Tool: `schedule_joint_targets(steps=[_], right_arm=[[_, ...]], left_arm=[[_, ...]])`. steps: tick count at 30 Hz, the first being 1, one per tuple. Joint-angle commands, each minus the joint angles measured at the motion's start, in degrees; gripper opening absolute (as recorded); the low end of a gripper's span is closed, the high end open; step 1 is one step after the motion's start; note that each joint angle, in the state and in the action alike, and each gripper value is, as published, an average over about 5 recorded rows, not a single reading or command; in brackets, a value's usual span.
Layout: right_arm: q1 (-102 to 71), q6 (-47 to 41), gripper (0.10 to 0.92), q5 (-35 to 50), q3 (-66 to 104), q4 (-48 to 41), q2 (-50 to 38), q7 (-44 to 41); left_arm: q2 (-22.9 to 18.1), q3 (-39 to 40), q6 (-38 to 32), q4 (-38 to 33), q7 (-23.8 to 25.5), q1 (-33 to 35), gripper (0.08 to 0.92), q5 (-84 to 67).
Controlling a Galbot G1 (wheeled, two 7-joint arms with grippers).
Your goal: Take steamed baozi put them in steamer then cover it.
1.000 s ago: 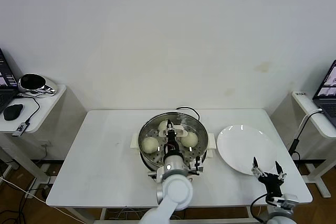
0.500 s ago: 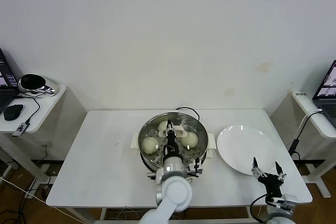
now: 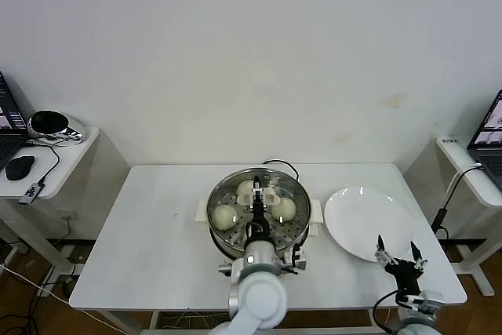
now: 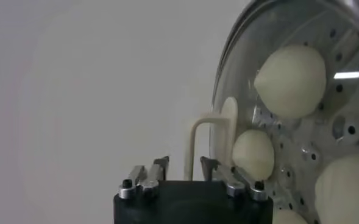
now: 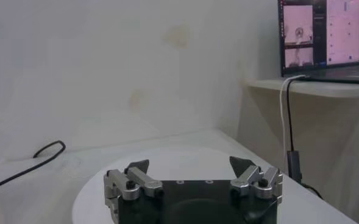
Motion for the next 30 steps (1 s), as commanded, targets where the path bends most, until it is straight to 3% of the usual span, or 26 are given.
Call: schedule_joint_targets(steps=[1, 8, 11, 14, 19, 25, 30], right_arm=[[-0.1, -0.1, 0.823, -0.1, 0.1, 0.1, 0.0, 0.0], [-0.7, -1.2, 0.823, -0.2, -0.5, 0.9, 0.1, -0.3], [-1.8, -2.3, 0.823, -0.2, -1.3, 2.2, -0.1, -0.9], [-3.3, -2.8, 0.823, -0.4, -2.7, 4.1, -0.7, -1.4], [-5.9, -2.3, 0.823, -1.4, -6.1, 6.7, -1.6, -1.5], [-8.7, -0.4, 0.823, -5.3, -8.9, 8.8, -1.3, -2.0], [-11.0, -1.1, 0.823, -6.8, -11.6, 11.1, -1.4, -1.6]], left_arm=[[1.1, 1.5, 2.3, -8.7, 3.0, 1.2, 0.662, -1.0], [3.5, 0.4, 1.6, -15.3, 2.5, 3.5, 0.812, -3.8], [5.5, -2.8, 0.1, -21.5, -0.3, 5.4, 0.821, -11.4], [7.9, -9.6, -2.9, -26.5, -6.1, 7.5, 0.823, -25.3], [9.7, -21.7, -13.2, -30.3, -18.7, 12.8, 0.823, -50.4], [6.6, -37.1, -27.1, -30.0, -23.5, 24.1, 0.823, -75.3], [5.5, -47.3, -42.4, -20.1, -26.5, 31.3, 0.823, -88.5]])
